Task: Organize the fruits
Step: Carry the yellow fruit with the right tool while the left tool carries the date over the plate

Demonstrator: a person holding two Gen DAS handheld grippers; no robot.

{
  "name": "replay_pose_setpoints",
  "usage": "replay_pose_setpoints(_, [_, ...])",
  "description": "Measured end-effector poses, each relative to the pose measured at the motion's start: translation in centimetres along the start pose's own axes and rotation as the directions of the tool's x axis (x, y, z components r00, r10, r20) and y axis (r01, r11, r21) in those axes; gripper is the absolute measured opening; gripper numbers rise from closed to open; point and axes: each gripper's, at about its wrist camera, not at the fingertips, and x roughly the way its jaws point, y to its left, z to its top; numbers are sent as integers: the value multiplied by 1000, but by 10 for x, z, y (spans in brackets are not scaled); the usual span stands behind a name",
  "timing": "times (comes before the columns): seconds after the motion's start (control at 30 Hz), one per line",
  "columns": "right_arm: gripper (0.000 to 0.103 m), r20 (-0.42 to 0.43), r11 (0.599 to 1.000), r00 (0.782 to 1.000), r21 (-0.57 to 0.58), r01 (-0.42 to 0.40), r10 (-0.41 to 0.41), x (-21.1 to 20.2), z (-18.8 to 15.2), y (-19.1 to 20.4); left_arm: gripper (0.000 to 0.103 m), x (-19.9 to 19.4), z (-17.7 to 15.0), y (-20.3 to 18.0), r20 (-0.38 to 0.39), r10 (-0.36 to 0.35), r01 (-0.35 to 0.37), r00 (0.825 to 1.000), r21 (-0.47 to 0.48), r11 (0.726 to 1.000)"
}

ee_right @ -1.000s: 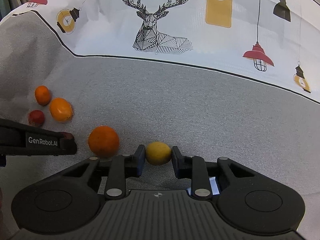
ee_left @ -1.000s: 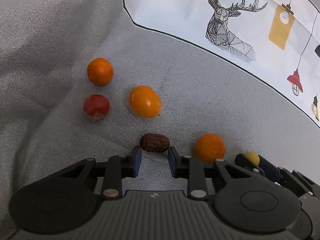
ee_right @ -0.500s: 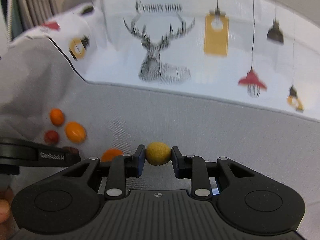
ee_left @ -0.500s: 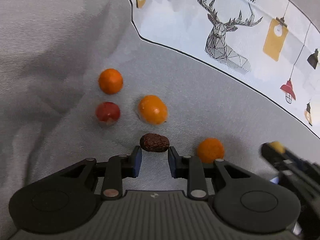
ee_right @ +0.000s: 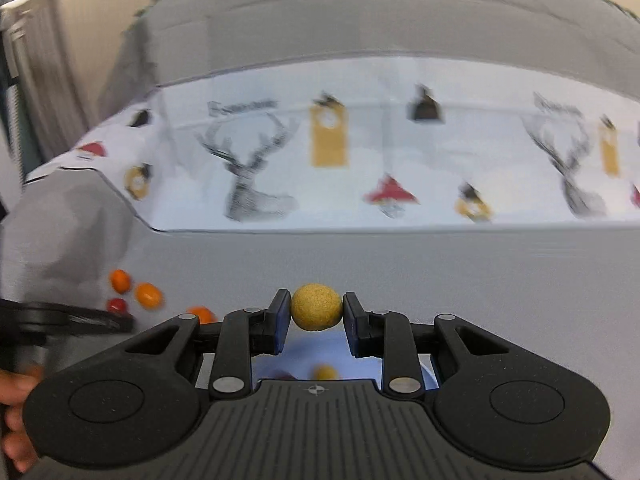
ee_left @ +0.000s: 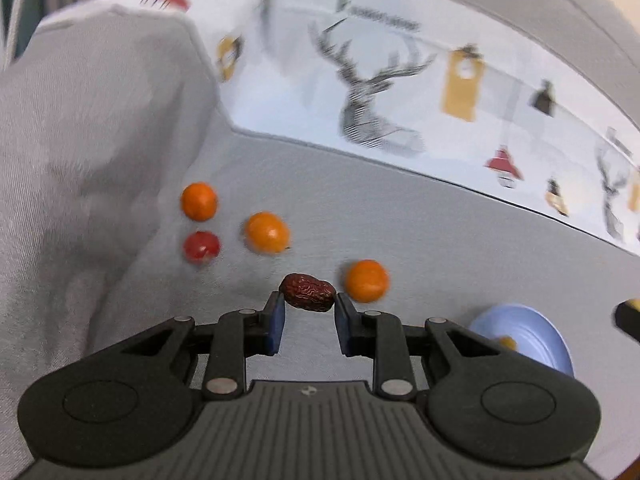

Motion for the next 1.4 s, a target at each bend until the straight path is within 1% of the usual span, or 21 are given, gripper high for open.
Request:
replay_pose_setpoints(0.07, [30, -15, 999, 1000, 31, 17, -16, -3, -8, -16, 29, -12, -10, -10, 21, -33, 33, 999, 32, 999])
replay_pose_setpoints(0.17, [30, -43, 999, 999, 37, 34, -32, -5, -23, -29, 29, -27, -27, -25, 24, -120, 118, 993, 58, 991])
replay_pose_setpoints(0.27, [30, -100, 998, 994, 25, 49, -47, 1, -39, -40, 29, -31, -40, -43, -11, -206, 206, 978, 74, 976])
replay_pose_setpoints(0.33, [30, -119, 998, 992, 22, 51, -49, 3, -44, -46, 29, -28, -46, -57, -51, -257, 261, 965, 116, 958])
replay_pose_setpoints(0.43, [30, -123, 998, 991, 1, 56, -56, 3, -45, -55, 29, -18, -53, -76, -91, -284, 297, 954, 184, 937])
replay_pose_setpoints(0.53, [30, -132, 998, 990, 5, 57, -56, 5, -45, -64, 29, -10, -58, -88, -132, -307, 330, 943, 223, 917])
replay_pose_setpoints(0.7, [30, -141, 999, 989, -26, 45, -48, 10, -47, -66, 29, 2, -64, -100, -173, -320, 357, 932, 276, 892])
replay_pose_setpoints(0.83, [30, -148, 998, 988, -58, 35, -43, 13, -47, -61, 29, 12, -65, -100, -170, -277, 317, 945, 281, 906])
replay_pose_setpoints(0.9, [30, -148, 997, 988, -70, 31, -41, 14, -48, -59, 29, 12, -63, -98, -167, -268, 307, 949, 286, 908])
replay_pose_setpoints(1.17, [30, -149, 997, 988, -72, 19, -30, 16, -48, -56, 29, 7, -67, -104, -170, -284, 326, 944, 321, 889])
replay_pose_setpoints(1.3, [30, -149, 997, 988, -78, 13, -25, 17, -48, -53, 29, 7, -68, -105, -177, -291, 335, 940, 321, 886])
replay_pose_setpoints(1.4, [30, -144, 997, 989, -81, 5, -17, 18, -49, -51, 29, 8, -68, -105, -175, -289, 332, 941, 323, 886])
